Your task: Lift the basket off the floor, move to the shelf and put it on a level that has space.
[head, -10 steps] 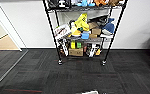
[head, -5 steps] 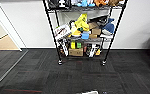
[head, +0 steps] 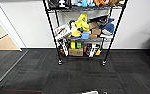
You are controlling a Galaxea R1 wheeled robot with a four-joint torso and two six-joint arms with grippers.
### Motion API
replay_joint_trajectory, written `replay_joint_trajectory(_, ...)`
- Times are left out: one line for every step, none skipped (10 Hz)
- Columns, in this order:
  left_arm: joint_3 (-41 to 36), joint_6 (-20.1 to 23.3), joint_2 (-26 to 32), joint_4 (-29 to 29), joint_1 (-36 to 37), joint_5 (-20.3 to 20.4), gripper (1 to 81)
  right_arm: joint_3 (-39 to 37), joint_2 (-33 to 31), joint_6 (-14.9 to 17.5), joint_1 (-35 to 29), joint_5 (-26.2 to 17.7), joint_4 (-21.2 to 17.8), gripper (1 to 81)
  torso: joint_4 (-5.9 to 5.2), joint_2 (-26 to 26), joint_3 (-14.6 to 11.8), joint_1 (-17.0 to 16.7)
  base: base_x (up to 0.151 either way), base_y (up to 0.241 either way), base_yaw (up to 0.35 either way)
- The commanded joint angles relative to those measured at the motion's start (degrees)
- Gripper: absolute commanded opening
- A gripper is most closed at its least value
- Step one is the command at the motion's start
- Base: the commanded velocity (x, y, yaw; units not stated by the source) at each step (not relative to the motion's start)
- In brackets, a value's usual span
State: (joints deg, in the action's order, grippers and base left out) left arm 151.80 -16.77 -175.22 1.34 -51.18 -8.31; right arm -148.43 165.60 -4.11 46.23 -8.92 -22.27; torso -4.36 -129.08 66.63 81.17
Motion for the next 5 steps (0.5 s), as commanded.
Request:
replay_joint_trajectory(-2.47, -0.19, 0.65, 0.68, 4.99, -2.76, 81.1, 0.08, 0.02, -0.11, -5.48, -2.24, -1.02, 81.1, 0.0, 0.0, 0.0, 0.0, 0.0, 0.0, 0.0)
replay_joint_trajectory(-3.26, -0.19, 1.0, 0.68, 4.99, -2.58, 1.0, 0.26, 0.02, -0.02, -5.39, -2.24, -1.02, 81.1, 0.0, 0.0, 0.0, 0.0, 0.0, 0.0, 0.0)
replay_joint_trajectory(-3.61, -0.19, 1.18, 0.68, 4.99, -2.5, 1.0, 0.17, 0.02, -0.02, -5.3, -2.24, -1.02, 1.0, 0.0, 0.0, 0.0, 0.0, 0.0, 0.0, 0.0)
replay_joint_trajectory(-3.61, -0.19, 1.18, 0.85, 4.99, -2.76, 1.0, 0.0, -0.07, -0.02, -5.3, -2.24, -1.11, 1.0, 0.0, 0.0, 0.0, 0.0, 0.0, 0.0, 0.0)
replay_joint_trajectory(-3.61, -0.19, 1.36, 0.68, 4.73, -3.2, 1.0, 0.0, -0.07, -0.02, -5.13, -2.24, -1.11, 1.0, 0.0, 0.0, 0.0, 0.0, 0.0, 0.0, 0.0)
